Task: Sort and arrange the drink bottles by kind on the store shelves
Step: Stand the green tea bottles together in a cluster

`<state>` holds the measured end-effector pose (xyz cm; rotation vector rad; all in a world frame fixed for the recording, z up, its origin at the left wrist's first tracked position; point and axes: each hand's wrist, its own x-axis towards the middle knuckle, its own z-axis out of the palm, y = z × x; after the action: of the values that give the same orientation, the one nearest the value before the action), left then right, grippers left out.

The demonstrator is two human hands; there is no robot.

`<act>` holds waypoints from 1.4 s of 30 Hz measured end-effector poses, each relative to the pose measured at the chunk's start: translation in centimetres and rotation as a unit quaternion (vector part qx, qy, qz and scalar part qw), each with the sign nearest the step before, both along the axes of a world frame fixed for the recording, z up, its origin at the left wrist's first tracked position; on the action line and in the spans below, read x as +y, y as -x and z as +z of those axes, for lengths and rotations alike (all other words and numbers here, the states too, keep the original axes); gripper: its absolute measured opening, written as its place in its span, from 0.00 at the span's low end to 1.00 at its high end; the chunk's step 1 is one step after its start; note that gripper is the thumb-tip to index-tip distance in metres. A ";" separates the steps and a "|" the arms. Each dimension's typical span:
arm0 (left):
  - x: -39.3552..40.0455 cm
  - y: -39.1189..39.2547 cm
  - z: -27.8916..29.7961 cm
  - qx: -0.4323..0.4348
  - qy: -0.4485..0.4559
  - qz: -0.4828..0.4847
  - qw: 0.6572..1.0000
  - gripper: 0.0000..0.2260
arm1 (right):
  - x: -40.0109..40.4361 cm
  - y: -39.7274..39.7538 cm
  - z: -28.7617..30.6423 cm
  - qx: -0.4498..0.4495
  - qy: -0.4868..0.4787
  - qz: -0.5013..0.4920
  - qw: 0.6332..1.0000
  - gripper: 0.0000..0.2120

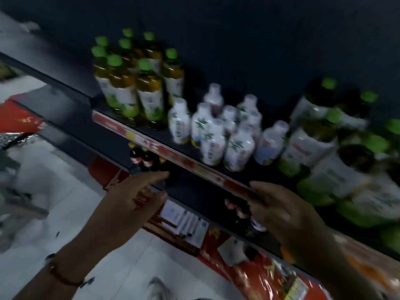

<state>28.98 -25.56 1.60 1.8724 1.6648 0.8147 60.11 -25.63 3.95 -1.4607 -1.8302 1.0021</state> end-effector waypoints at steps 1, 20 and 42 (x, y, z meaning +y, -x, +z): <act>0.0 2.0 0.4 -0.019 -0.008 0.015 1.000 0.16 | 0.6 3.1 1.4 0.026 0.019 0.005 0.999 0.20; 8.8 21.7 4.3 0.212 -0.122 0.028 0.969 0.21 | 15.1 28.2 3.2 -0.015 -0.117 0.123 0.985 0.19; 32.8 25.0 3.4 0.089 -0.114 -0.225 0.964 0.43 | 28.9 32.5 4.8 -0.254 -0.205 -0.076 0.942 0.23</act>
<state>4.01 7.25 5.04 2.4235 1.1982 0.6812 27.57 3.23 8.78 -1.6509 -2.0687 0.1417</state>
